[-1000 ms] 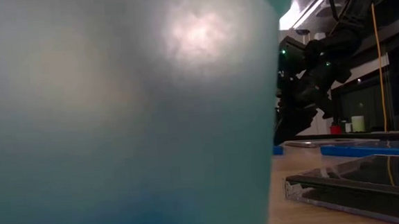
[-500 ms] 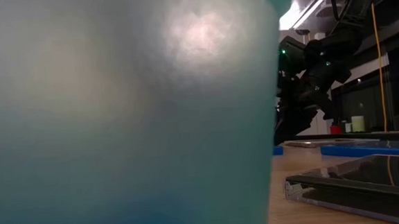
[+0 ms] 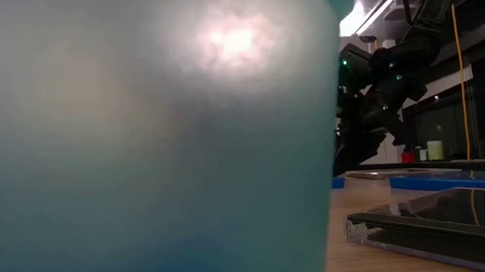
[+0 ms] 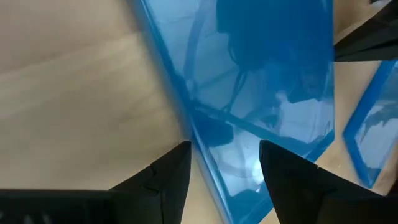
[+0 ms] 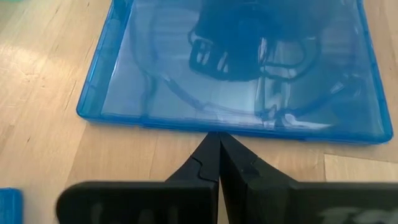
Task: Pick & place jewel cases by type
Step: Put the left blue cd case into the green bin
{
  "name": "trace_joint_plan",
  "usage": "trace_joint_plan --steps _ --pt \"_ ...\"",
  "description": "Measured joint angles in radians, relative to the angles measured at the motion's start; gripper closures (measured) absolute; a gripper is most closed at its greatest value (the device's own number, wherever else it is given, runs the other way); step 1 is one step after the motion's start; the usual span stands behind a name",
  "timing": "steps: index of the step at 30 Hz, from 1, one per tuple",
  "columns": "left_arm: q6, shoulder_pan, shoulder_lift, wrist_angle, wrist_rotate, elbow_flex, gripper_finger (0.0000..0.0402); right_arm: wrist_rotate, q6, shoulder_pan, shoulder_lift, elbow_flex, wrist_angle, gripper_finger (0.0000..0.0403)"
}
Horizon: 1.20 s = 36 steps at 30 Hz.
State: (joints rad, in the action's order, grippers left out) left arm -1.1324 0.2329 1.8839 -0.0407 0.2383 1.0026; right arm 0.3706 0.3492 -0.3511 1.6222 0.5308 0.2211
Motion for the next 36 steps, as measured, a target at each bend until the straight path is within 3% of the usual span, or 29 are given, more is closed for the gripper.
trace_joint_plan --steps 16,36 --pt "-0.038 -0.013 0.044 0.125 0.026 -0.005 0.0219 0.001 0.023 -0.002 -0.001 -0.004 -0.006 0.0397" --pt "0.073 -0.015 0.019 0.073 -0.002 0.013 0.0217 0.025 0.047 -0.003 0.020 -0.001 0.007 0.0397"
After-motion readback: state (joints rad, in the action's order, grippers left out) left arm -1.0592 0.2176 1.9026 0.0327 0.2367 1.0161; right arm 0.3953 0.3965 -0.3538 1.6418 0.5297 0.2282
